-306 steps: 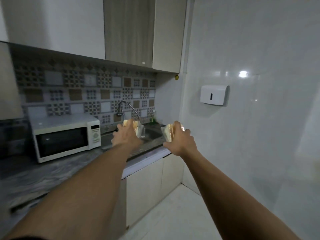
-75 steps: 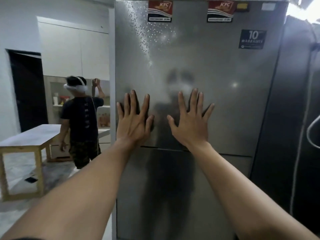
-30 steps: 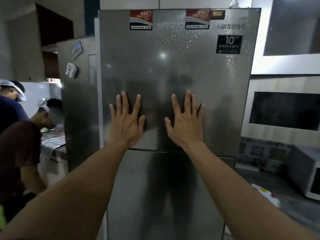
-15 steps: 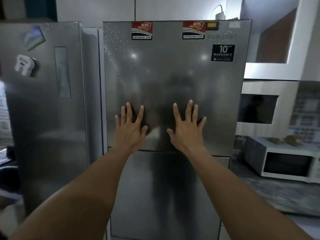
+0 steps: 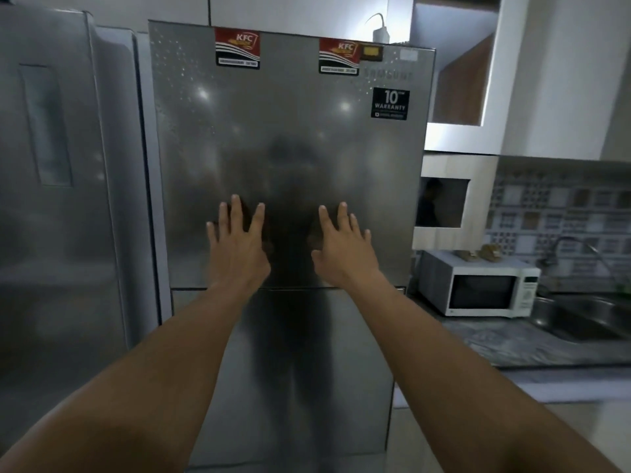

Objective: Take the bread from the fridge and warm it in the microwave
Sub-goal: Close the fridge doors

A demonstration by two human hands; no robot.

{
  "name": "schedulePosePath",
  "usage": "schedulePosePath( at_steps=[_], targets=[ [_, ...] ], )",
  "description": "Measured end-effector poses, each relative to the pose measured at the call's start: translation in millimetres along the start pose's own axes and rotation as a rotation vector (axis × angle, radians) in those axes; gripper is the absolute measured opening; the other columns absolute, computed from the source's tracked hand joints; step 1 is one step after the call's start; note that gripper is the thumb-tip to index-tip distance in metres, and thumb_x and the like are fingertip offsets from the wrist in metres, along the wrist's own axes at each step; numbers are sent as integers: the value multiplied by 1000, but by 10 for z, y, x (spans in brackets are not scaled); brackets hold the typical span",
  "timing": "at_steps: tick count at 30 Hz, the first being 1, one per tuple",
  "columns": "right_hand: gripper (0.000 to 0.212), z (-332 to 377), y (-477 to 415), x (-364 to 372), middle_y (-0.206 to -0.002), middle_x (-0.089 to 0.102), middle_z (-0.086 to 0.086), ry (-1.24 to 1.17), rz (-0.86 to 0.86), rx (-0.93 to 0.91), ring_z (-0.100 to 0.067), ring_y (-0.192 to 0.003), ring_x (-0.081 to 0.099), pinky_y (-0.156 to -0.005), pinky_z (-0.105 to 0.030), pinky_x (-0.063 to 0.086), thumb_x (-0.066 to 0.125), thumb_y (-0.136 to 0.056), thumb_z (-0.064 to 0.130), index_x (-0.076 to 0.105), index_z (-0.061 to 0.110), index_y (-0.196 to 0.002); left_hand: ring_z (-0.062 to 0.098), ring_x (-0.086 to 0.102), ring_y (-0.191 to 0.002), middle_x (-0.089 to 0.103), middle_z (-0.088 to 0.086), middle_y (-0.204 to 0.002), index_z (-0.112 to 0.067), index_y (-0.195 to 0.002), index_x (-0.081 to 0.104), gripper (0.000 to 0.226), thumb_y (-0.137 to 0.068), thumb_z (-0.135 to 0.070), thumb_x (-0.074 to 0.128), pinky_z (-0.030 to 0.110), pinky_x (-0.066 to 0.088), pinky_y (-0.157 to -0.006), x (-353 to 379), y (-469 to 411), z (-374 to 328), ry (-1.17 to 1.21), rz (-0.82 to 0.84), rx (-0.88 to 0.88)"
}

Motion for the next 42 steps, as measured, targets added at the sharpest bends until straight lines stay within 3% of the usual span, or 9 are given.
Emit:
schedulePosePath(
  at_steps=[6,14,20,25,32,42],
  targets=[
    [80,-497,382,-306,-165,-6,-18,1,3,127,-37,-152,1,-120,-58,11,53,-99,33,2,21,-159,34,8,-150,12,15,-163,-24,-155,23,70,-91,-28,53,55,15,-119,-50,35,-701,93,-31,130],
    [76,-1383,960,-746,-164,0,-22,88,-14,317,-37,-152,7,-118,-60,13,52,-99,31,6,22,-159,34,8,-150,16,15,-162,-23,-155,23,70,-92,-30,53,56,14,-119,106,179,-1717,174,-8,347],
    [76,-2182,1388,-1028,-164,2,-22,180,7,432,-37,-151,12,-119,-57,17,48,-99,41,6,20,-159,29,3,-151,13,12,-163,-23,-155,21,62,-98,-31,44,51,7,-122,280,375,-2657,288,40,461],
    [76,-2935,1665,-1182,-164,4,-21,213,32,500,-36,-151,13,-119,-57,19,47,-99,42,6,21,-159,34,12,-150,20,17,-161,-23,-153,27,61,-96,-31,46,53,19,-120,449,458,-3526,344,45,515],
    [75,-4234,2005,-1489,-163,8,-21,269,74,561,-37,-149,16,-118,-58,21,47,-99,42,5,23,-159,33,0,-151,4,17,-163,-29,-156,12,64,-99,-41,39,54,12,-120,910,537,-4862,388,164,540],
    [75,-5981,2056,-1489,-164,4,-19,251,102,629,-35,-152,8,-118,-59,16,47,-100,42,3,25,-159,36,4,-150,8,17,-163,-29,-156,9,65,-99,-44,36,58,15,-118,1836,506,-6423,400,270,567]
  ],
)
Point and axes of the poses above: each hand's wrist, its own y-axis away from the middle knuckle, its own x-axis out of the palm, z = x × y, the point moved 8 cm from there along -y, towards the middle knuckle
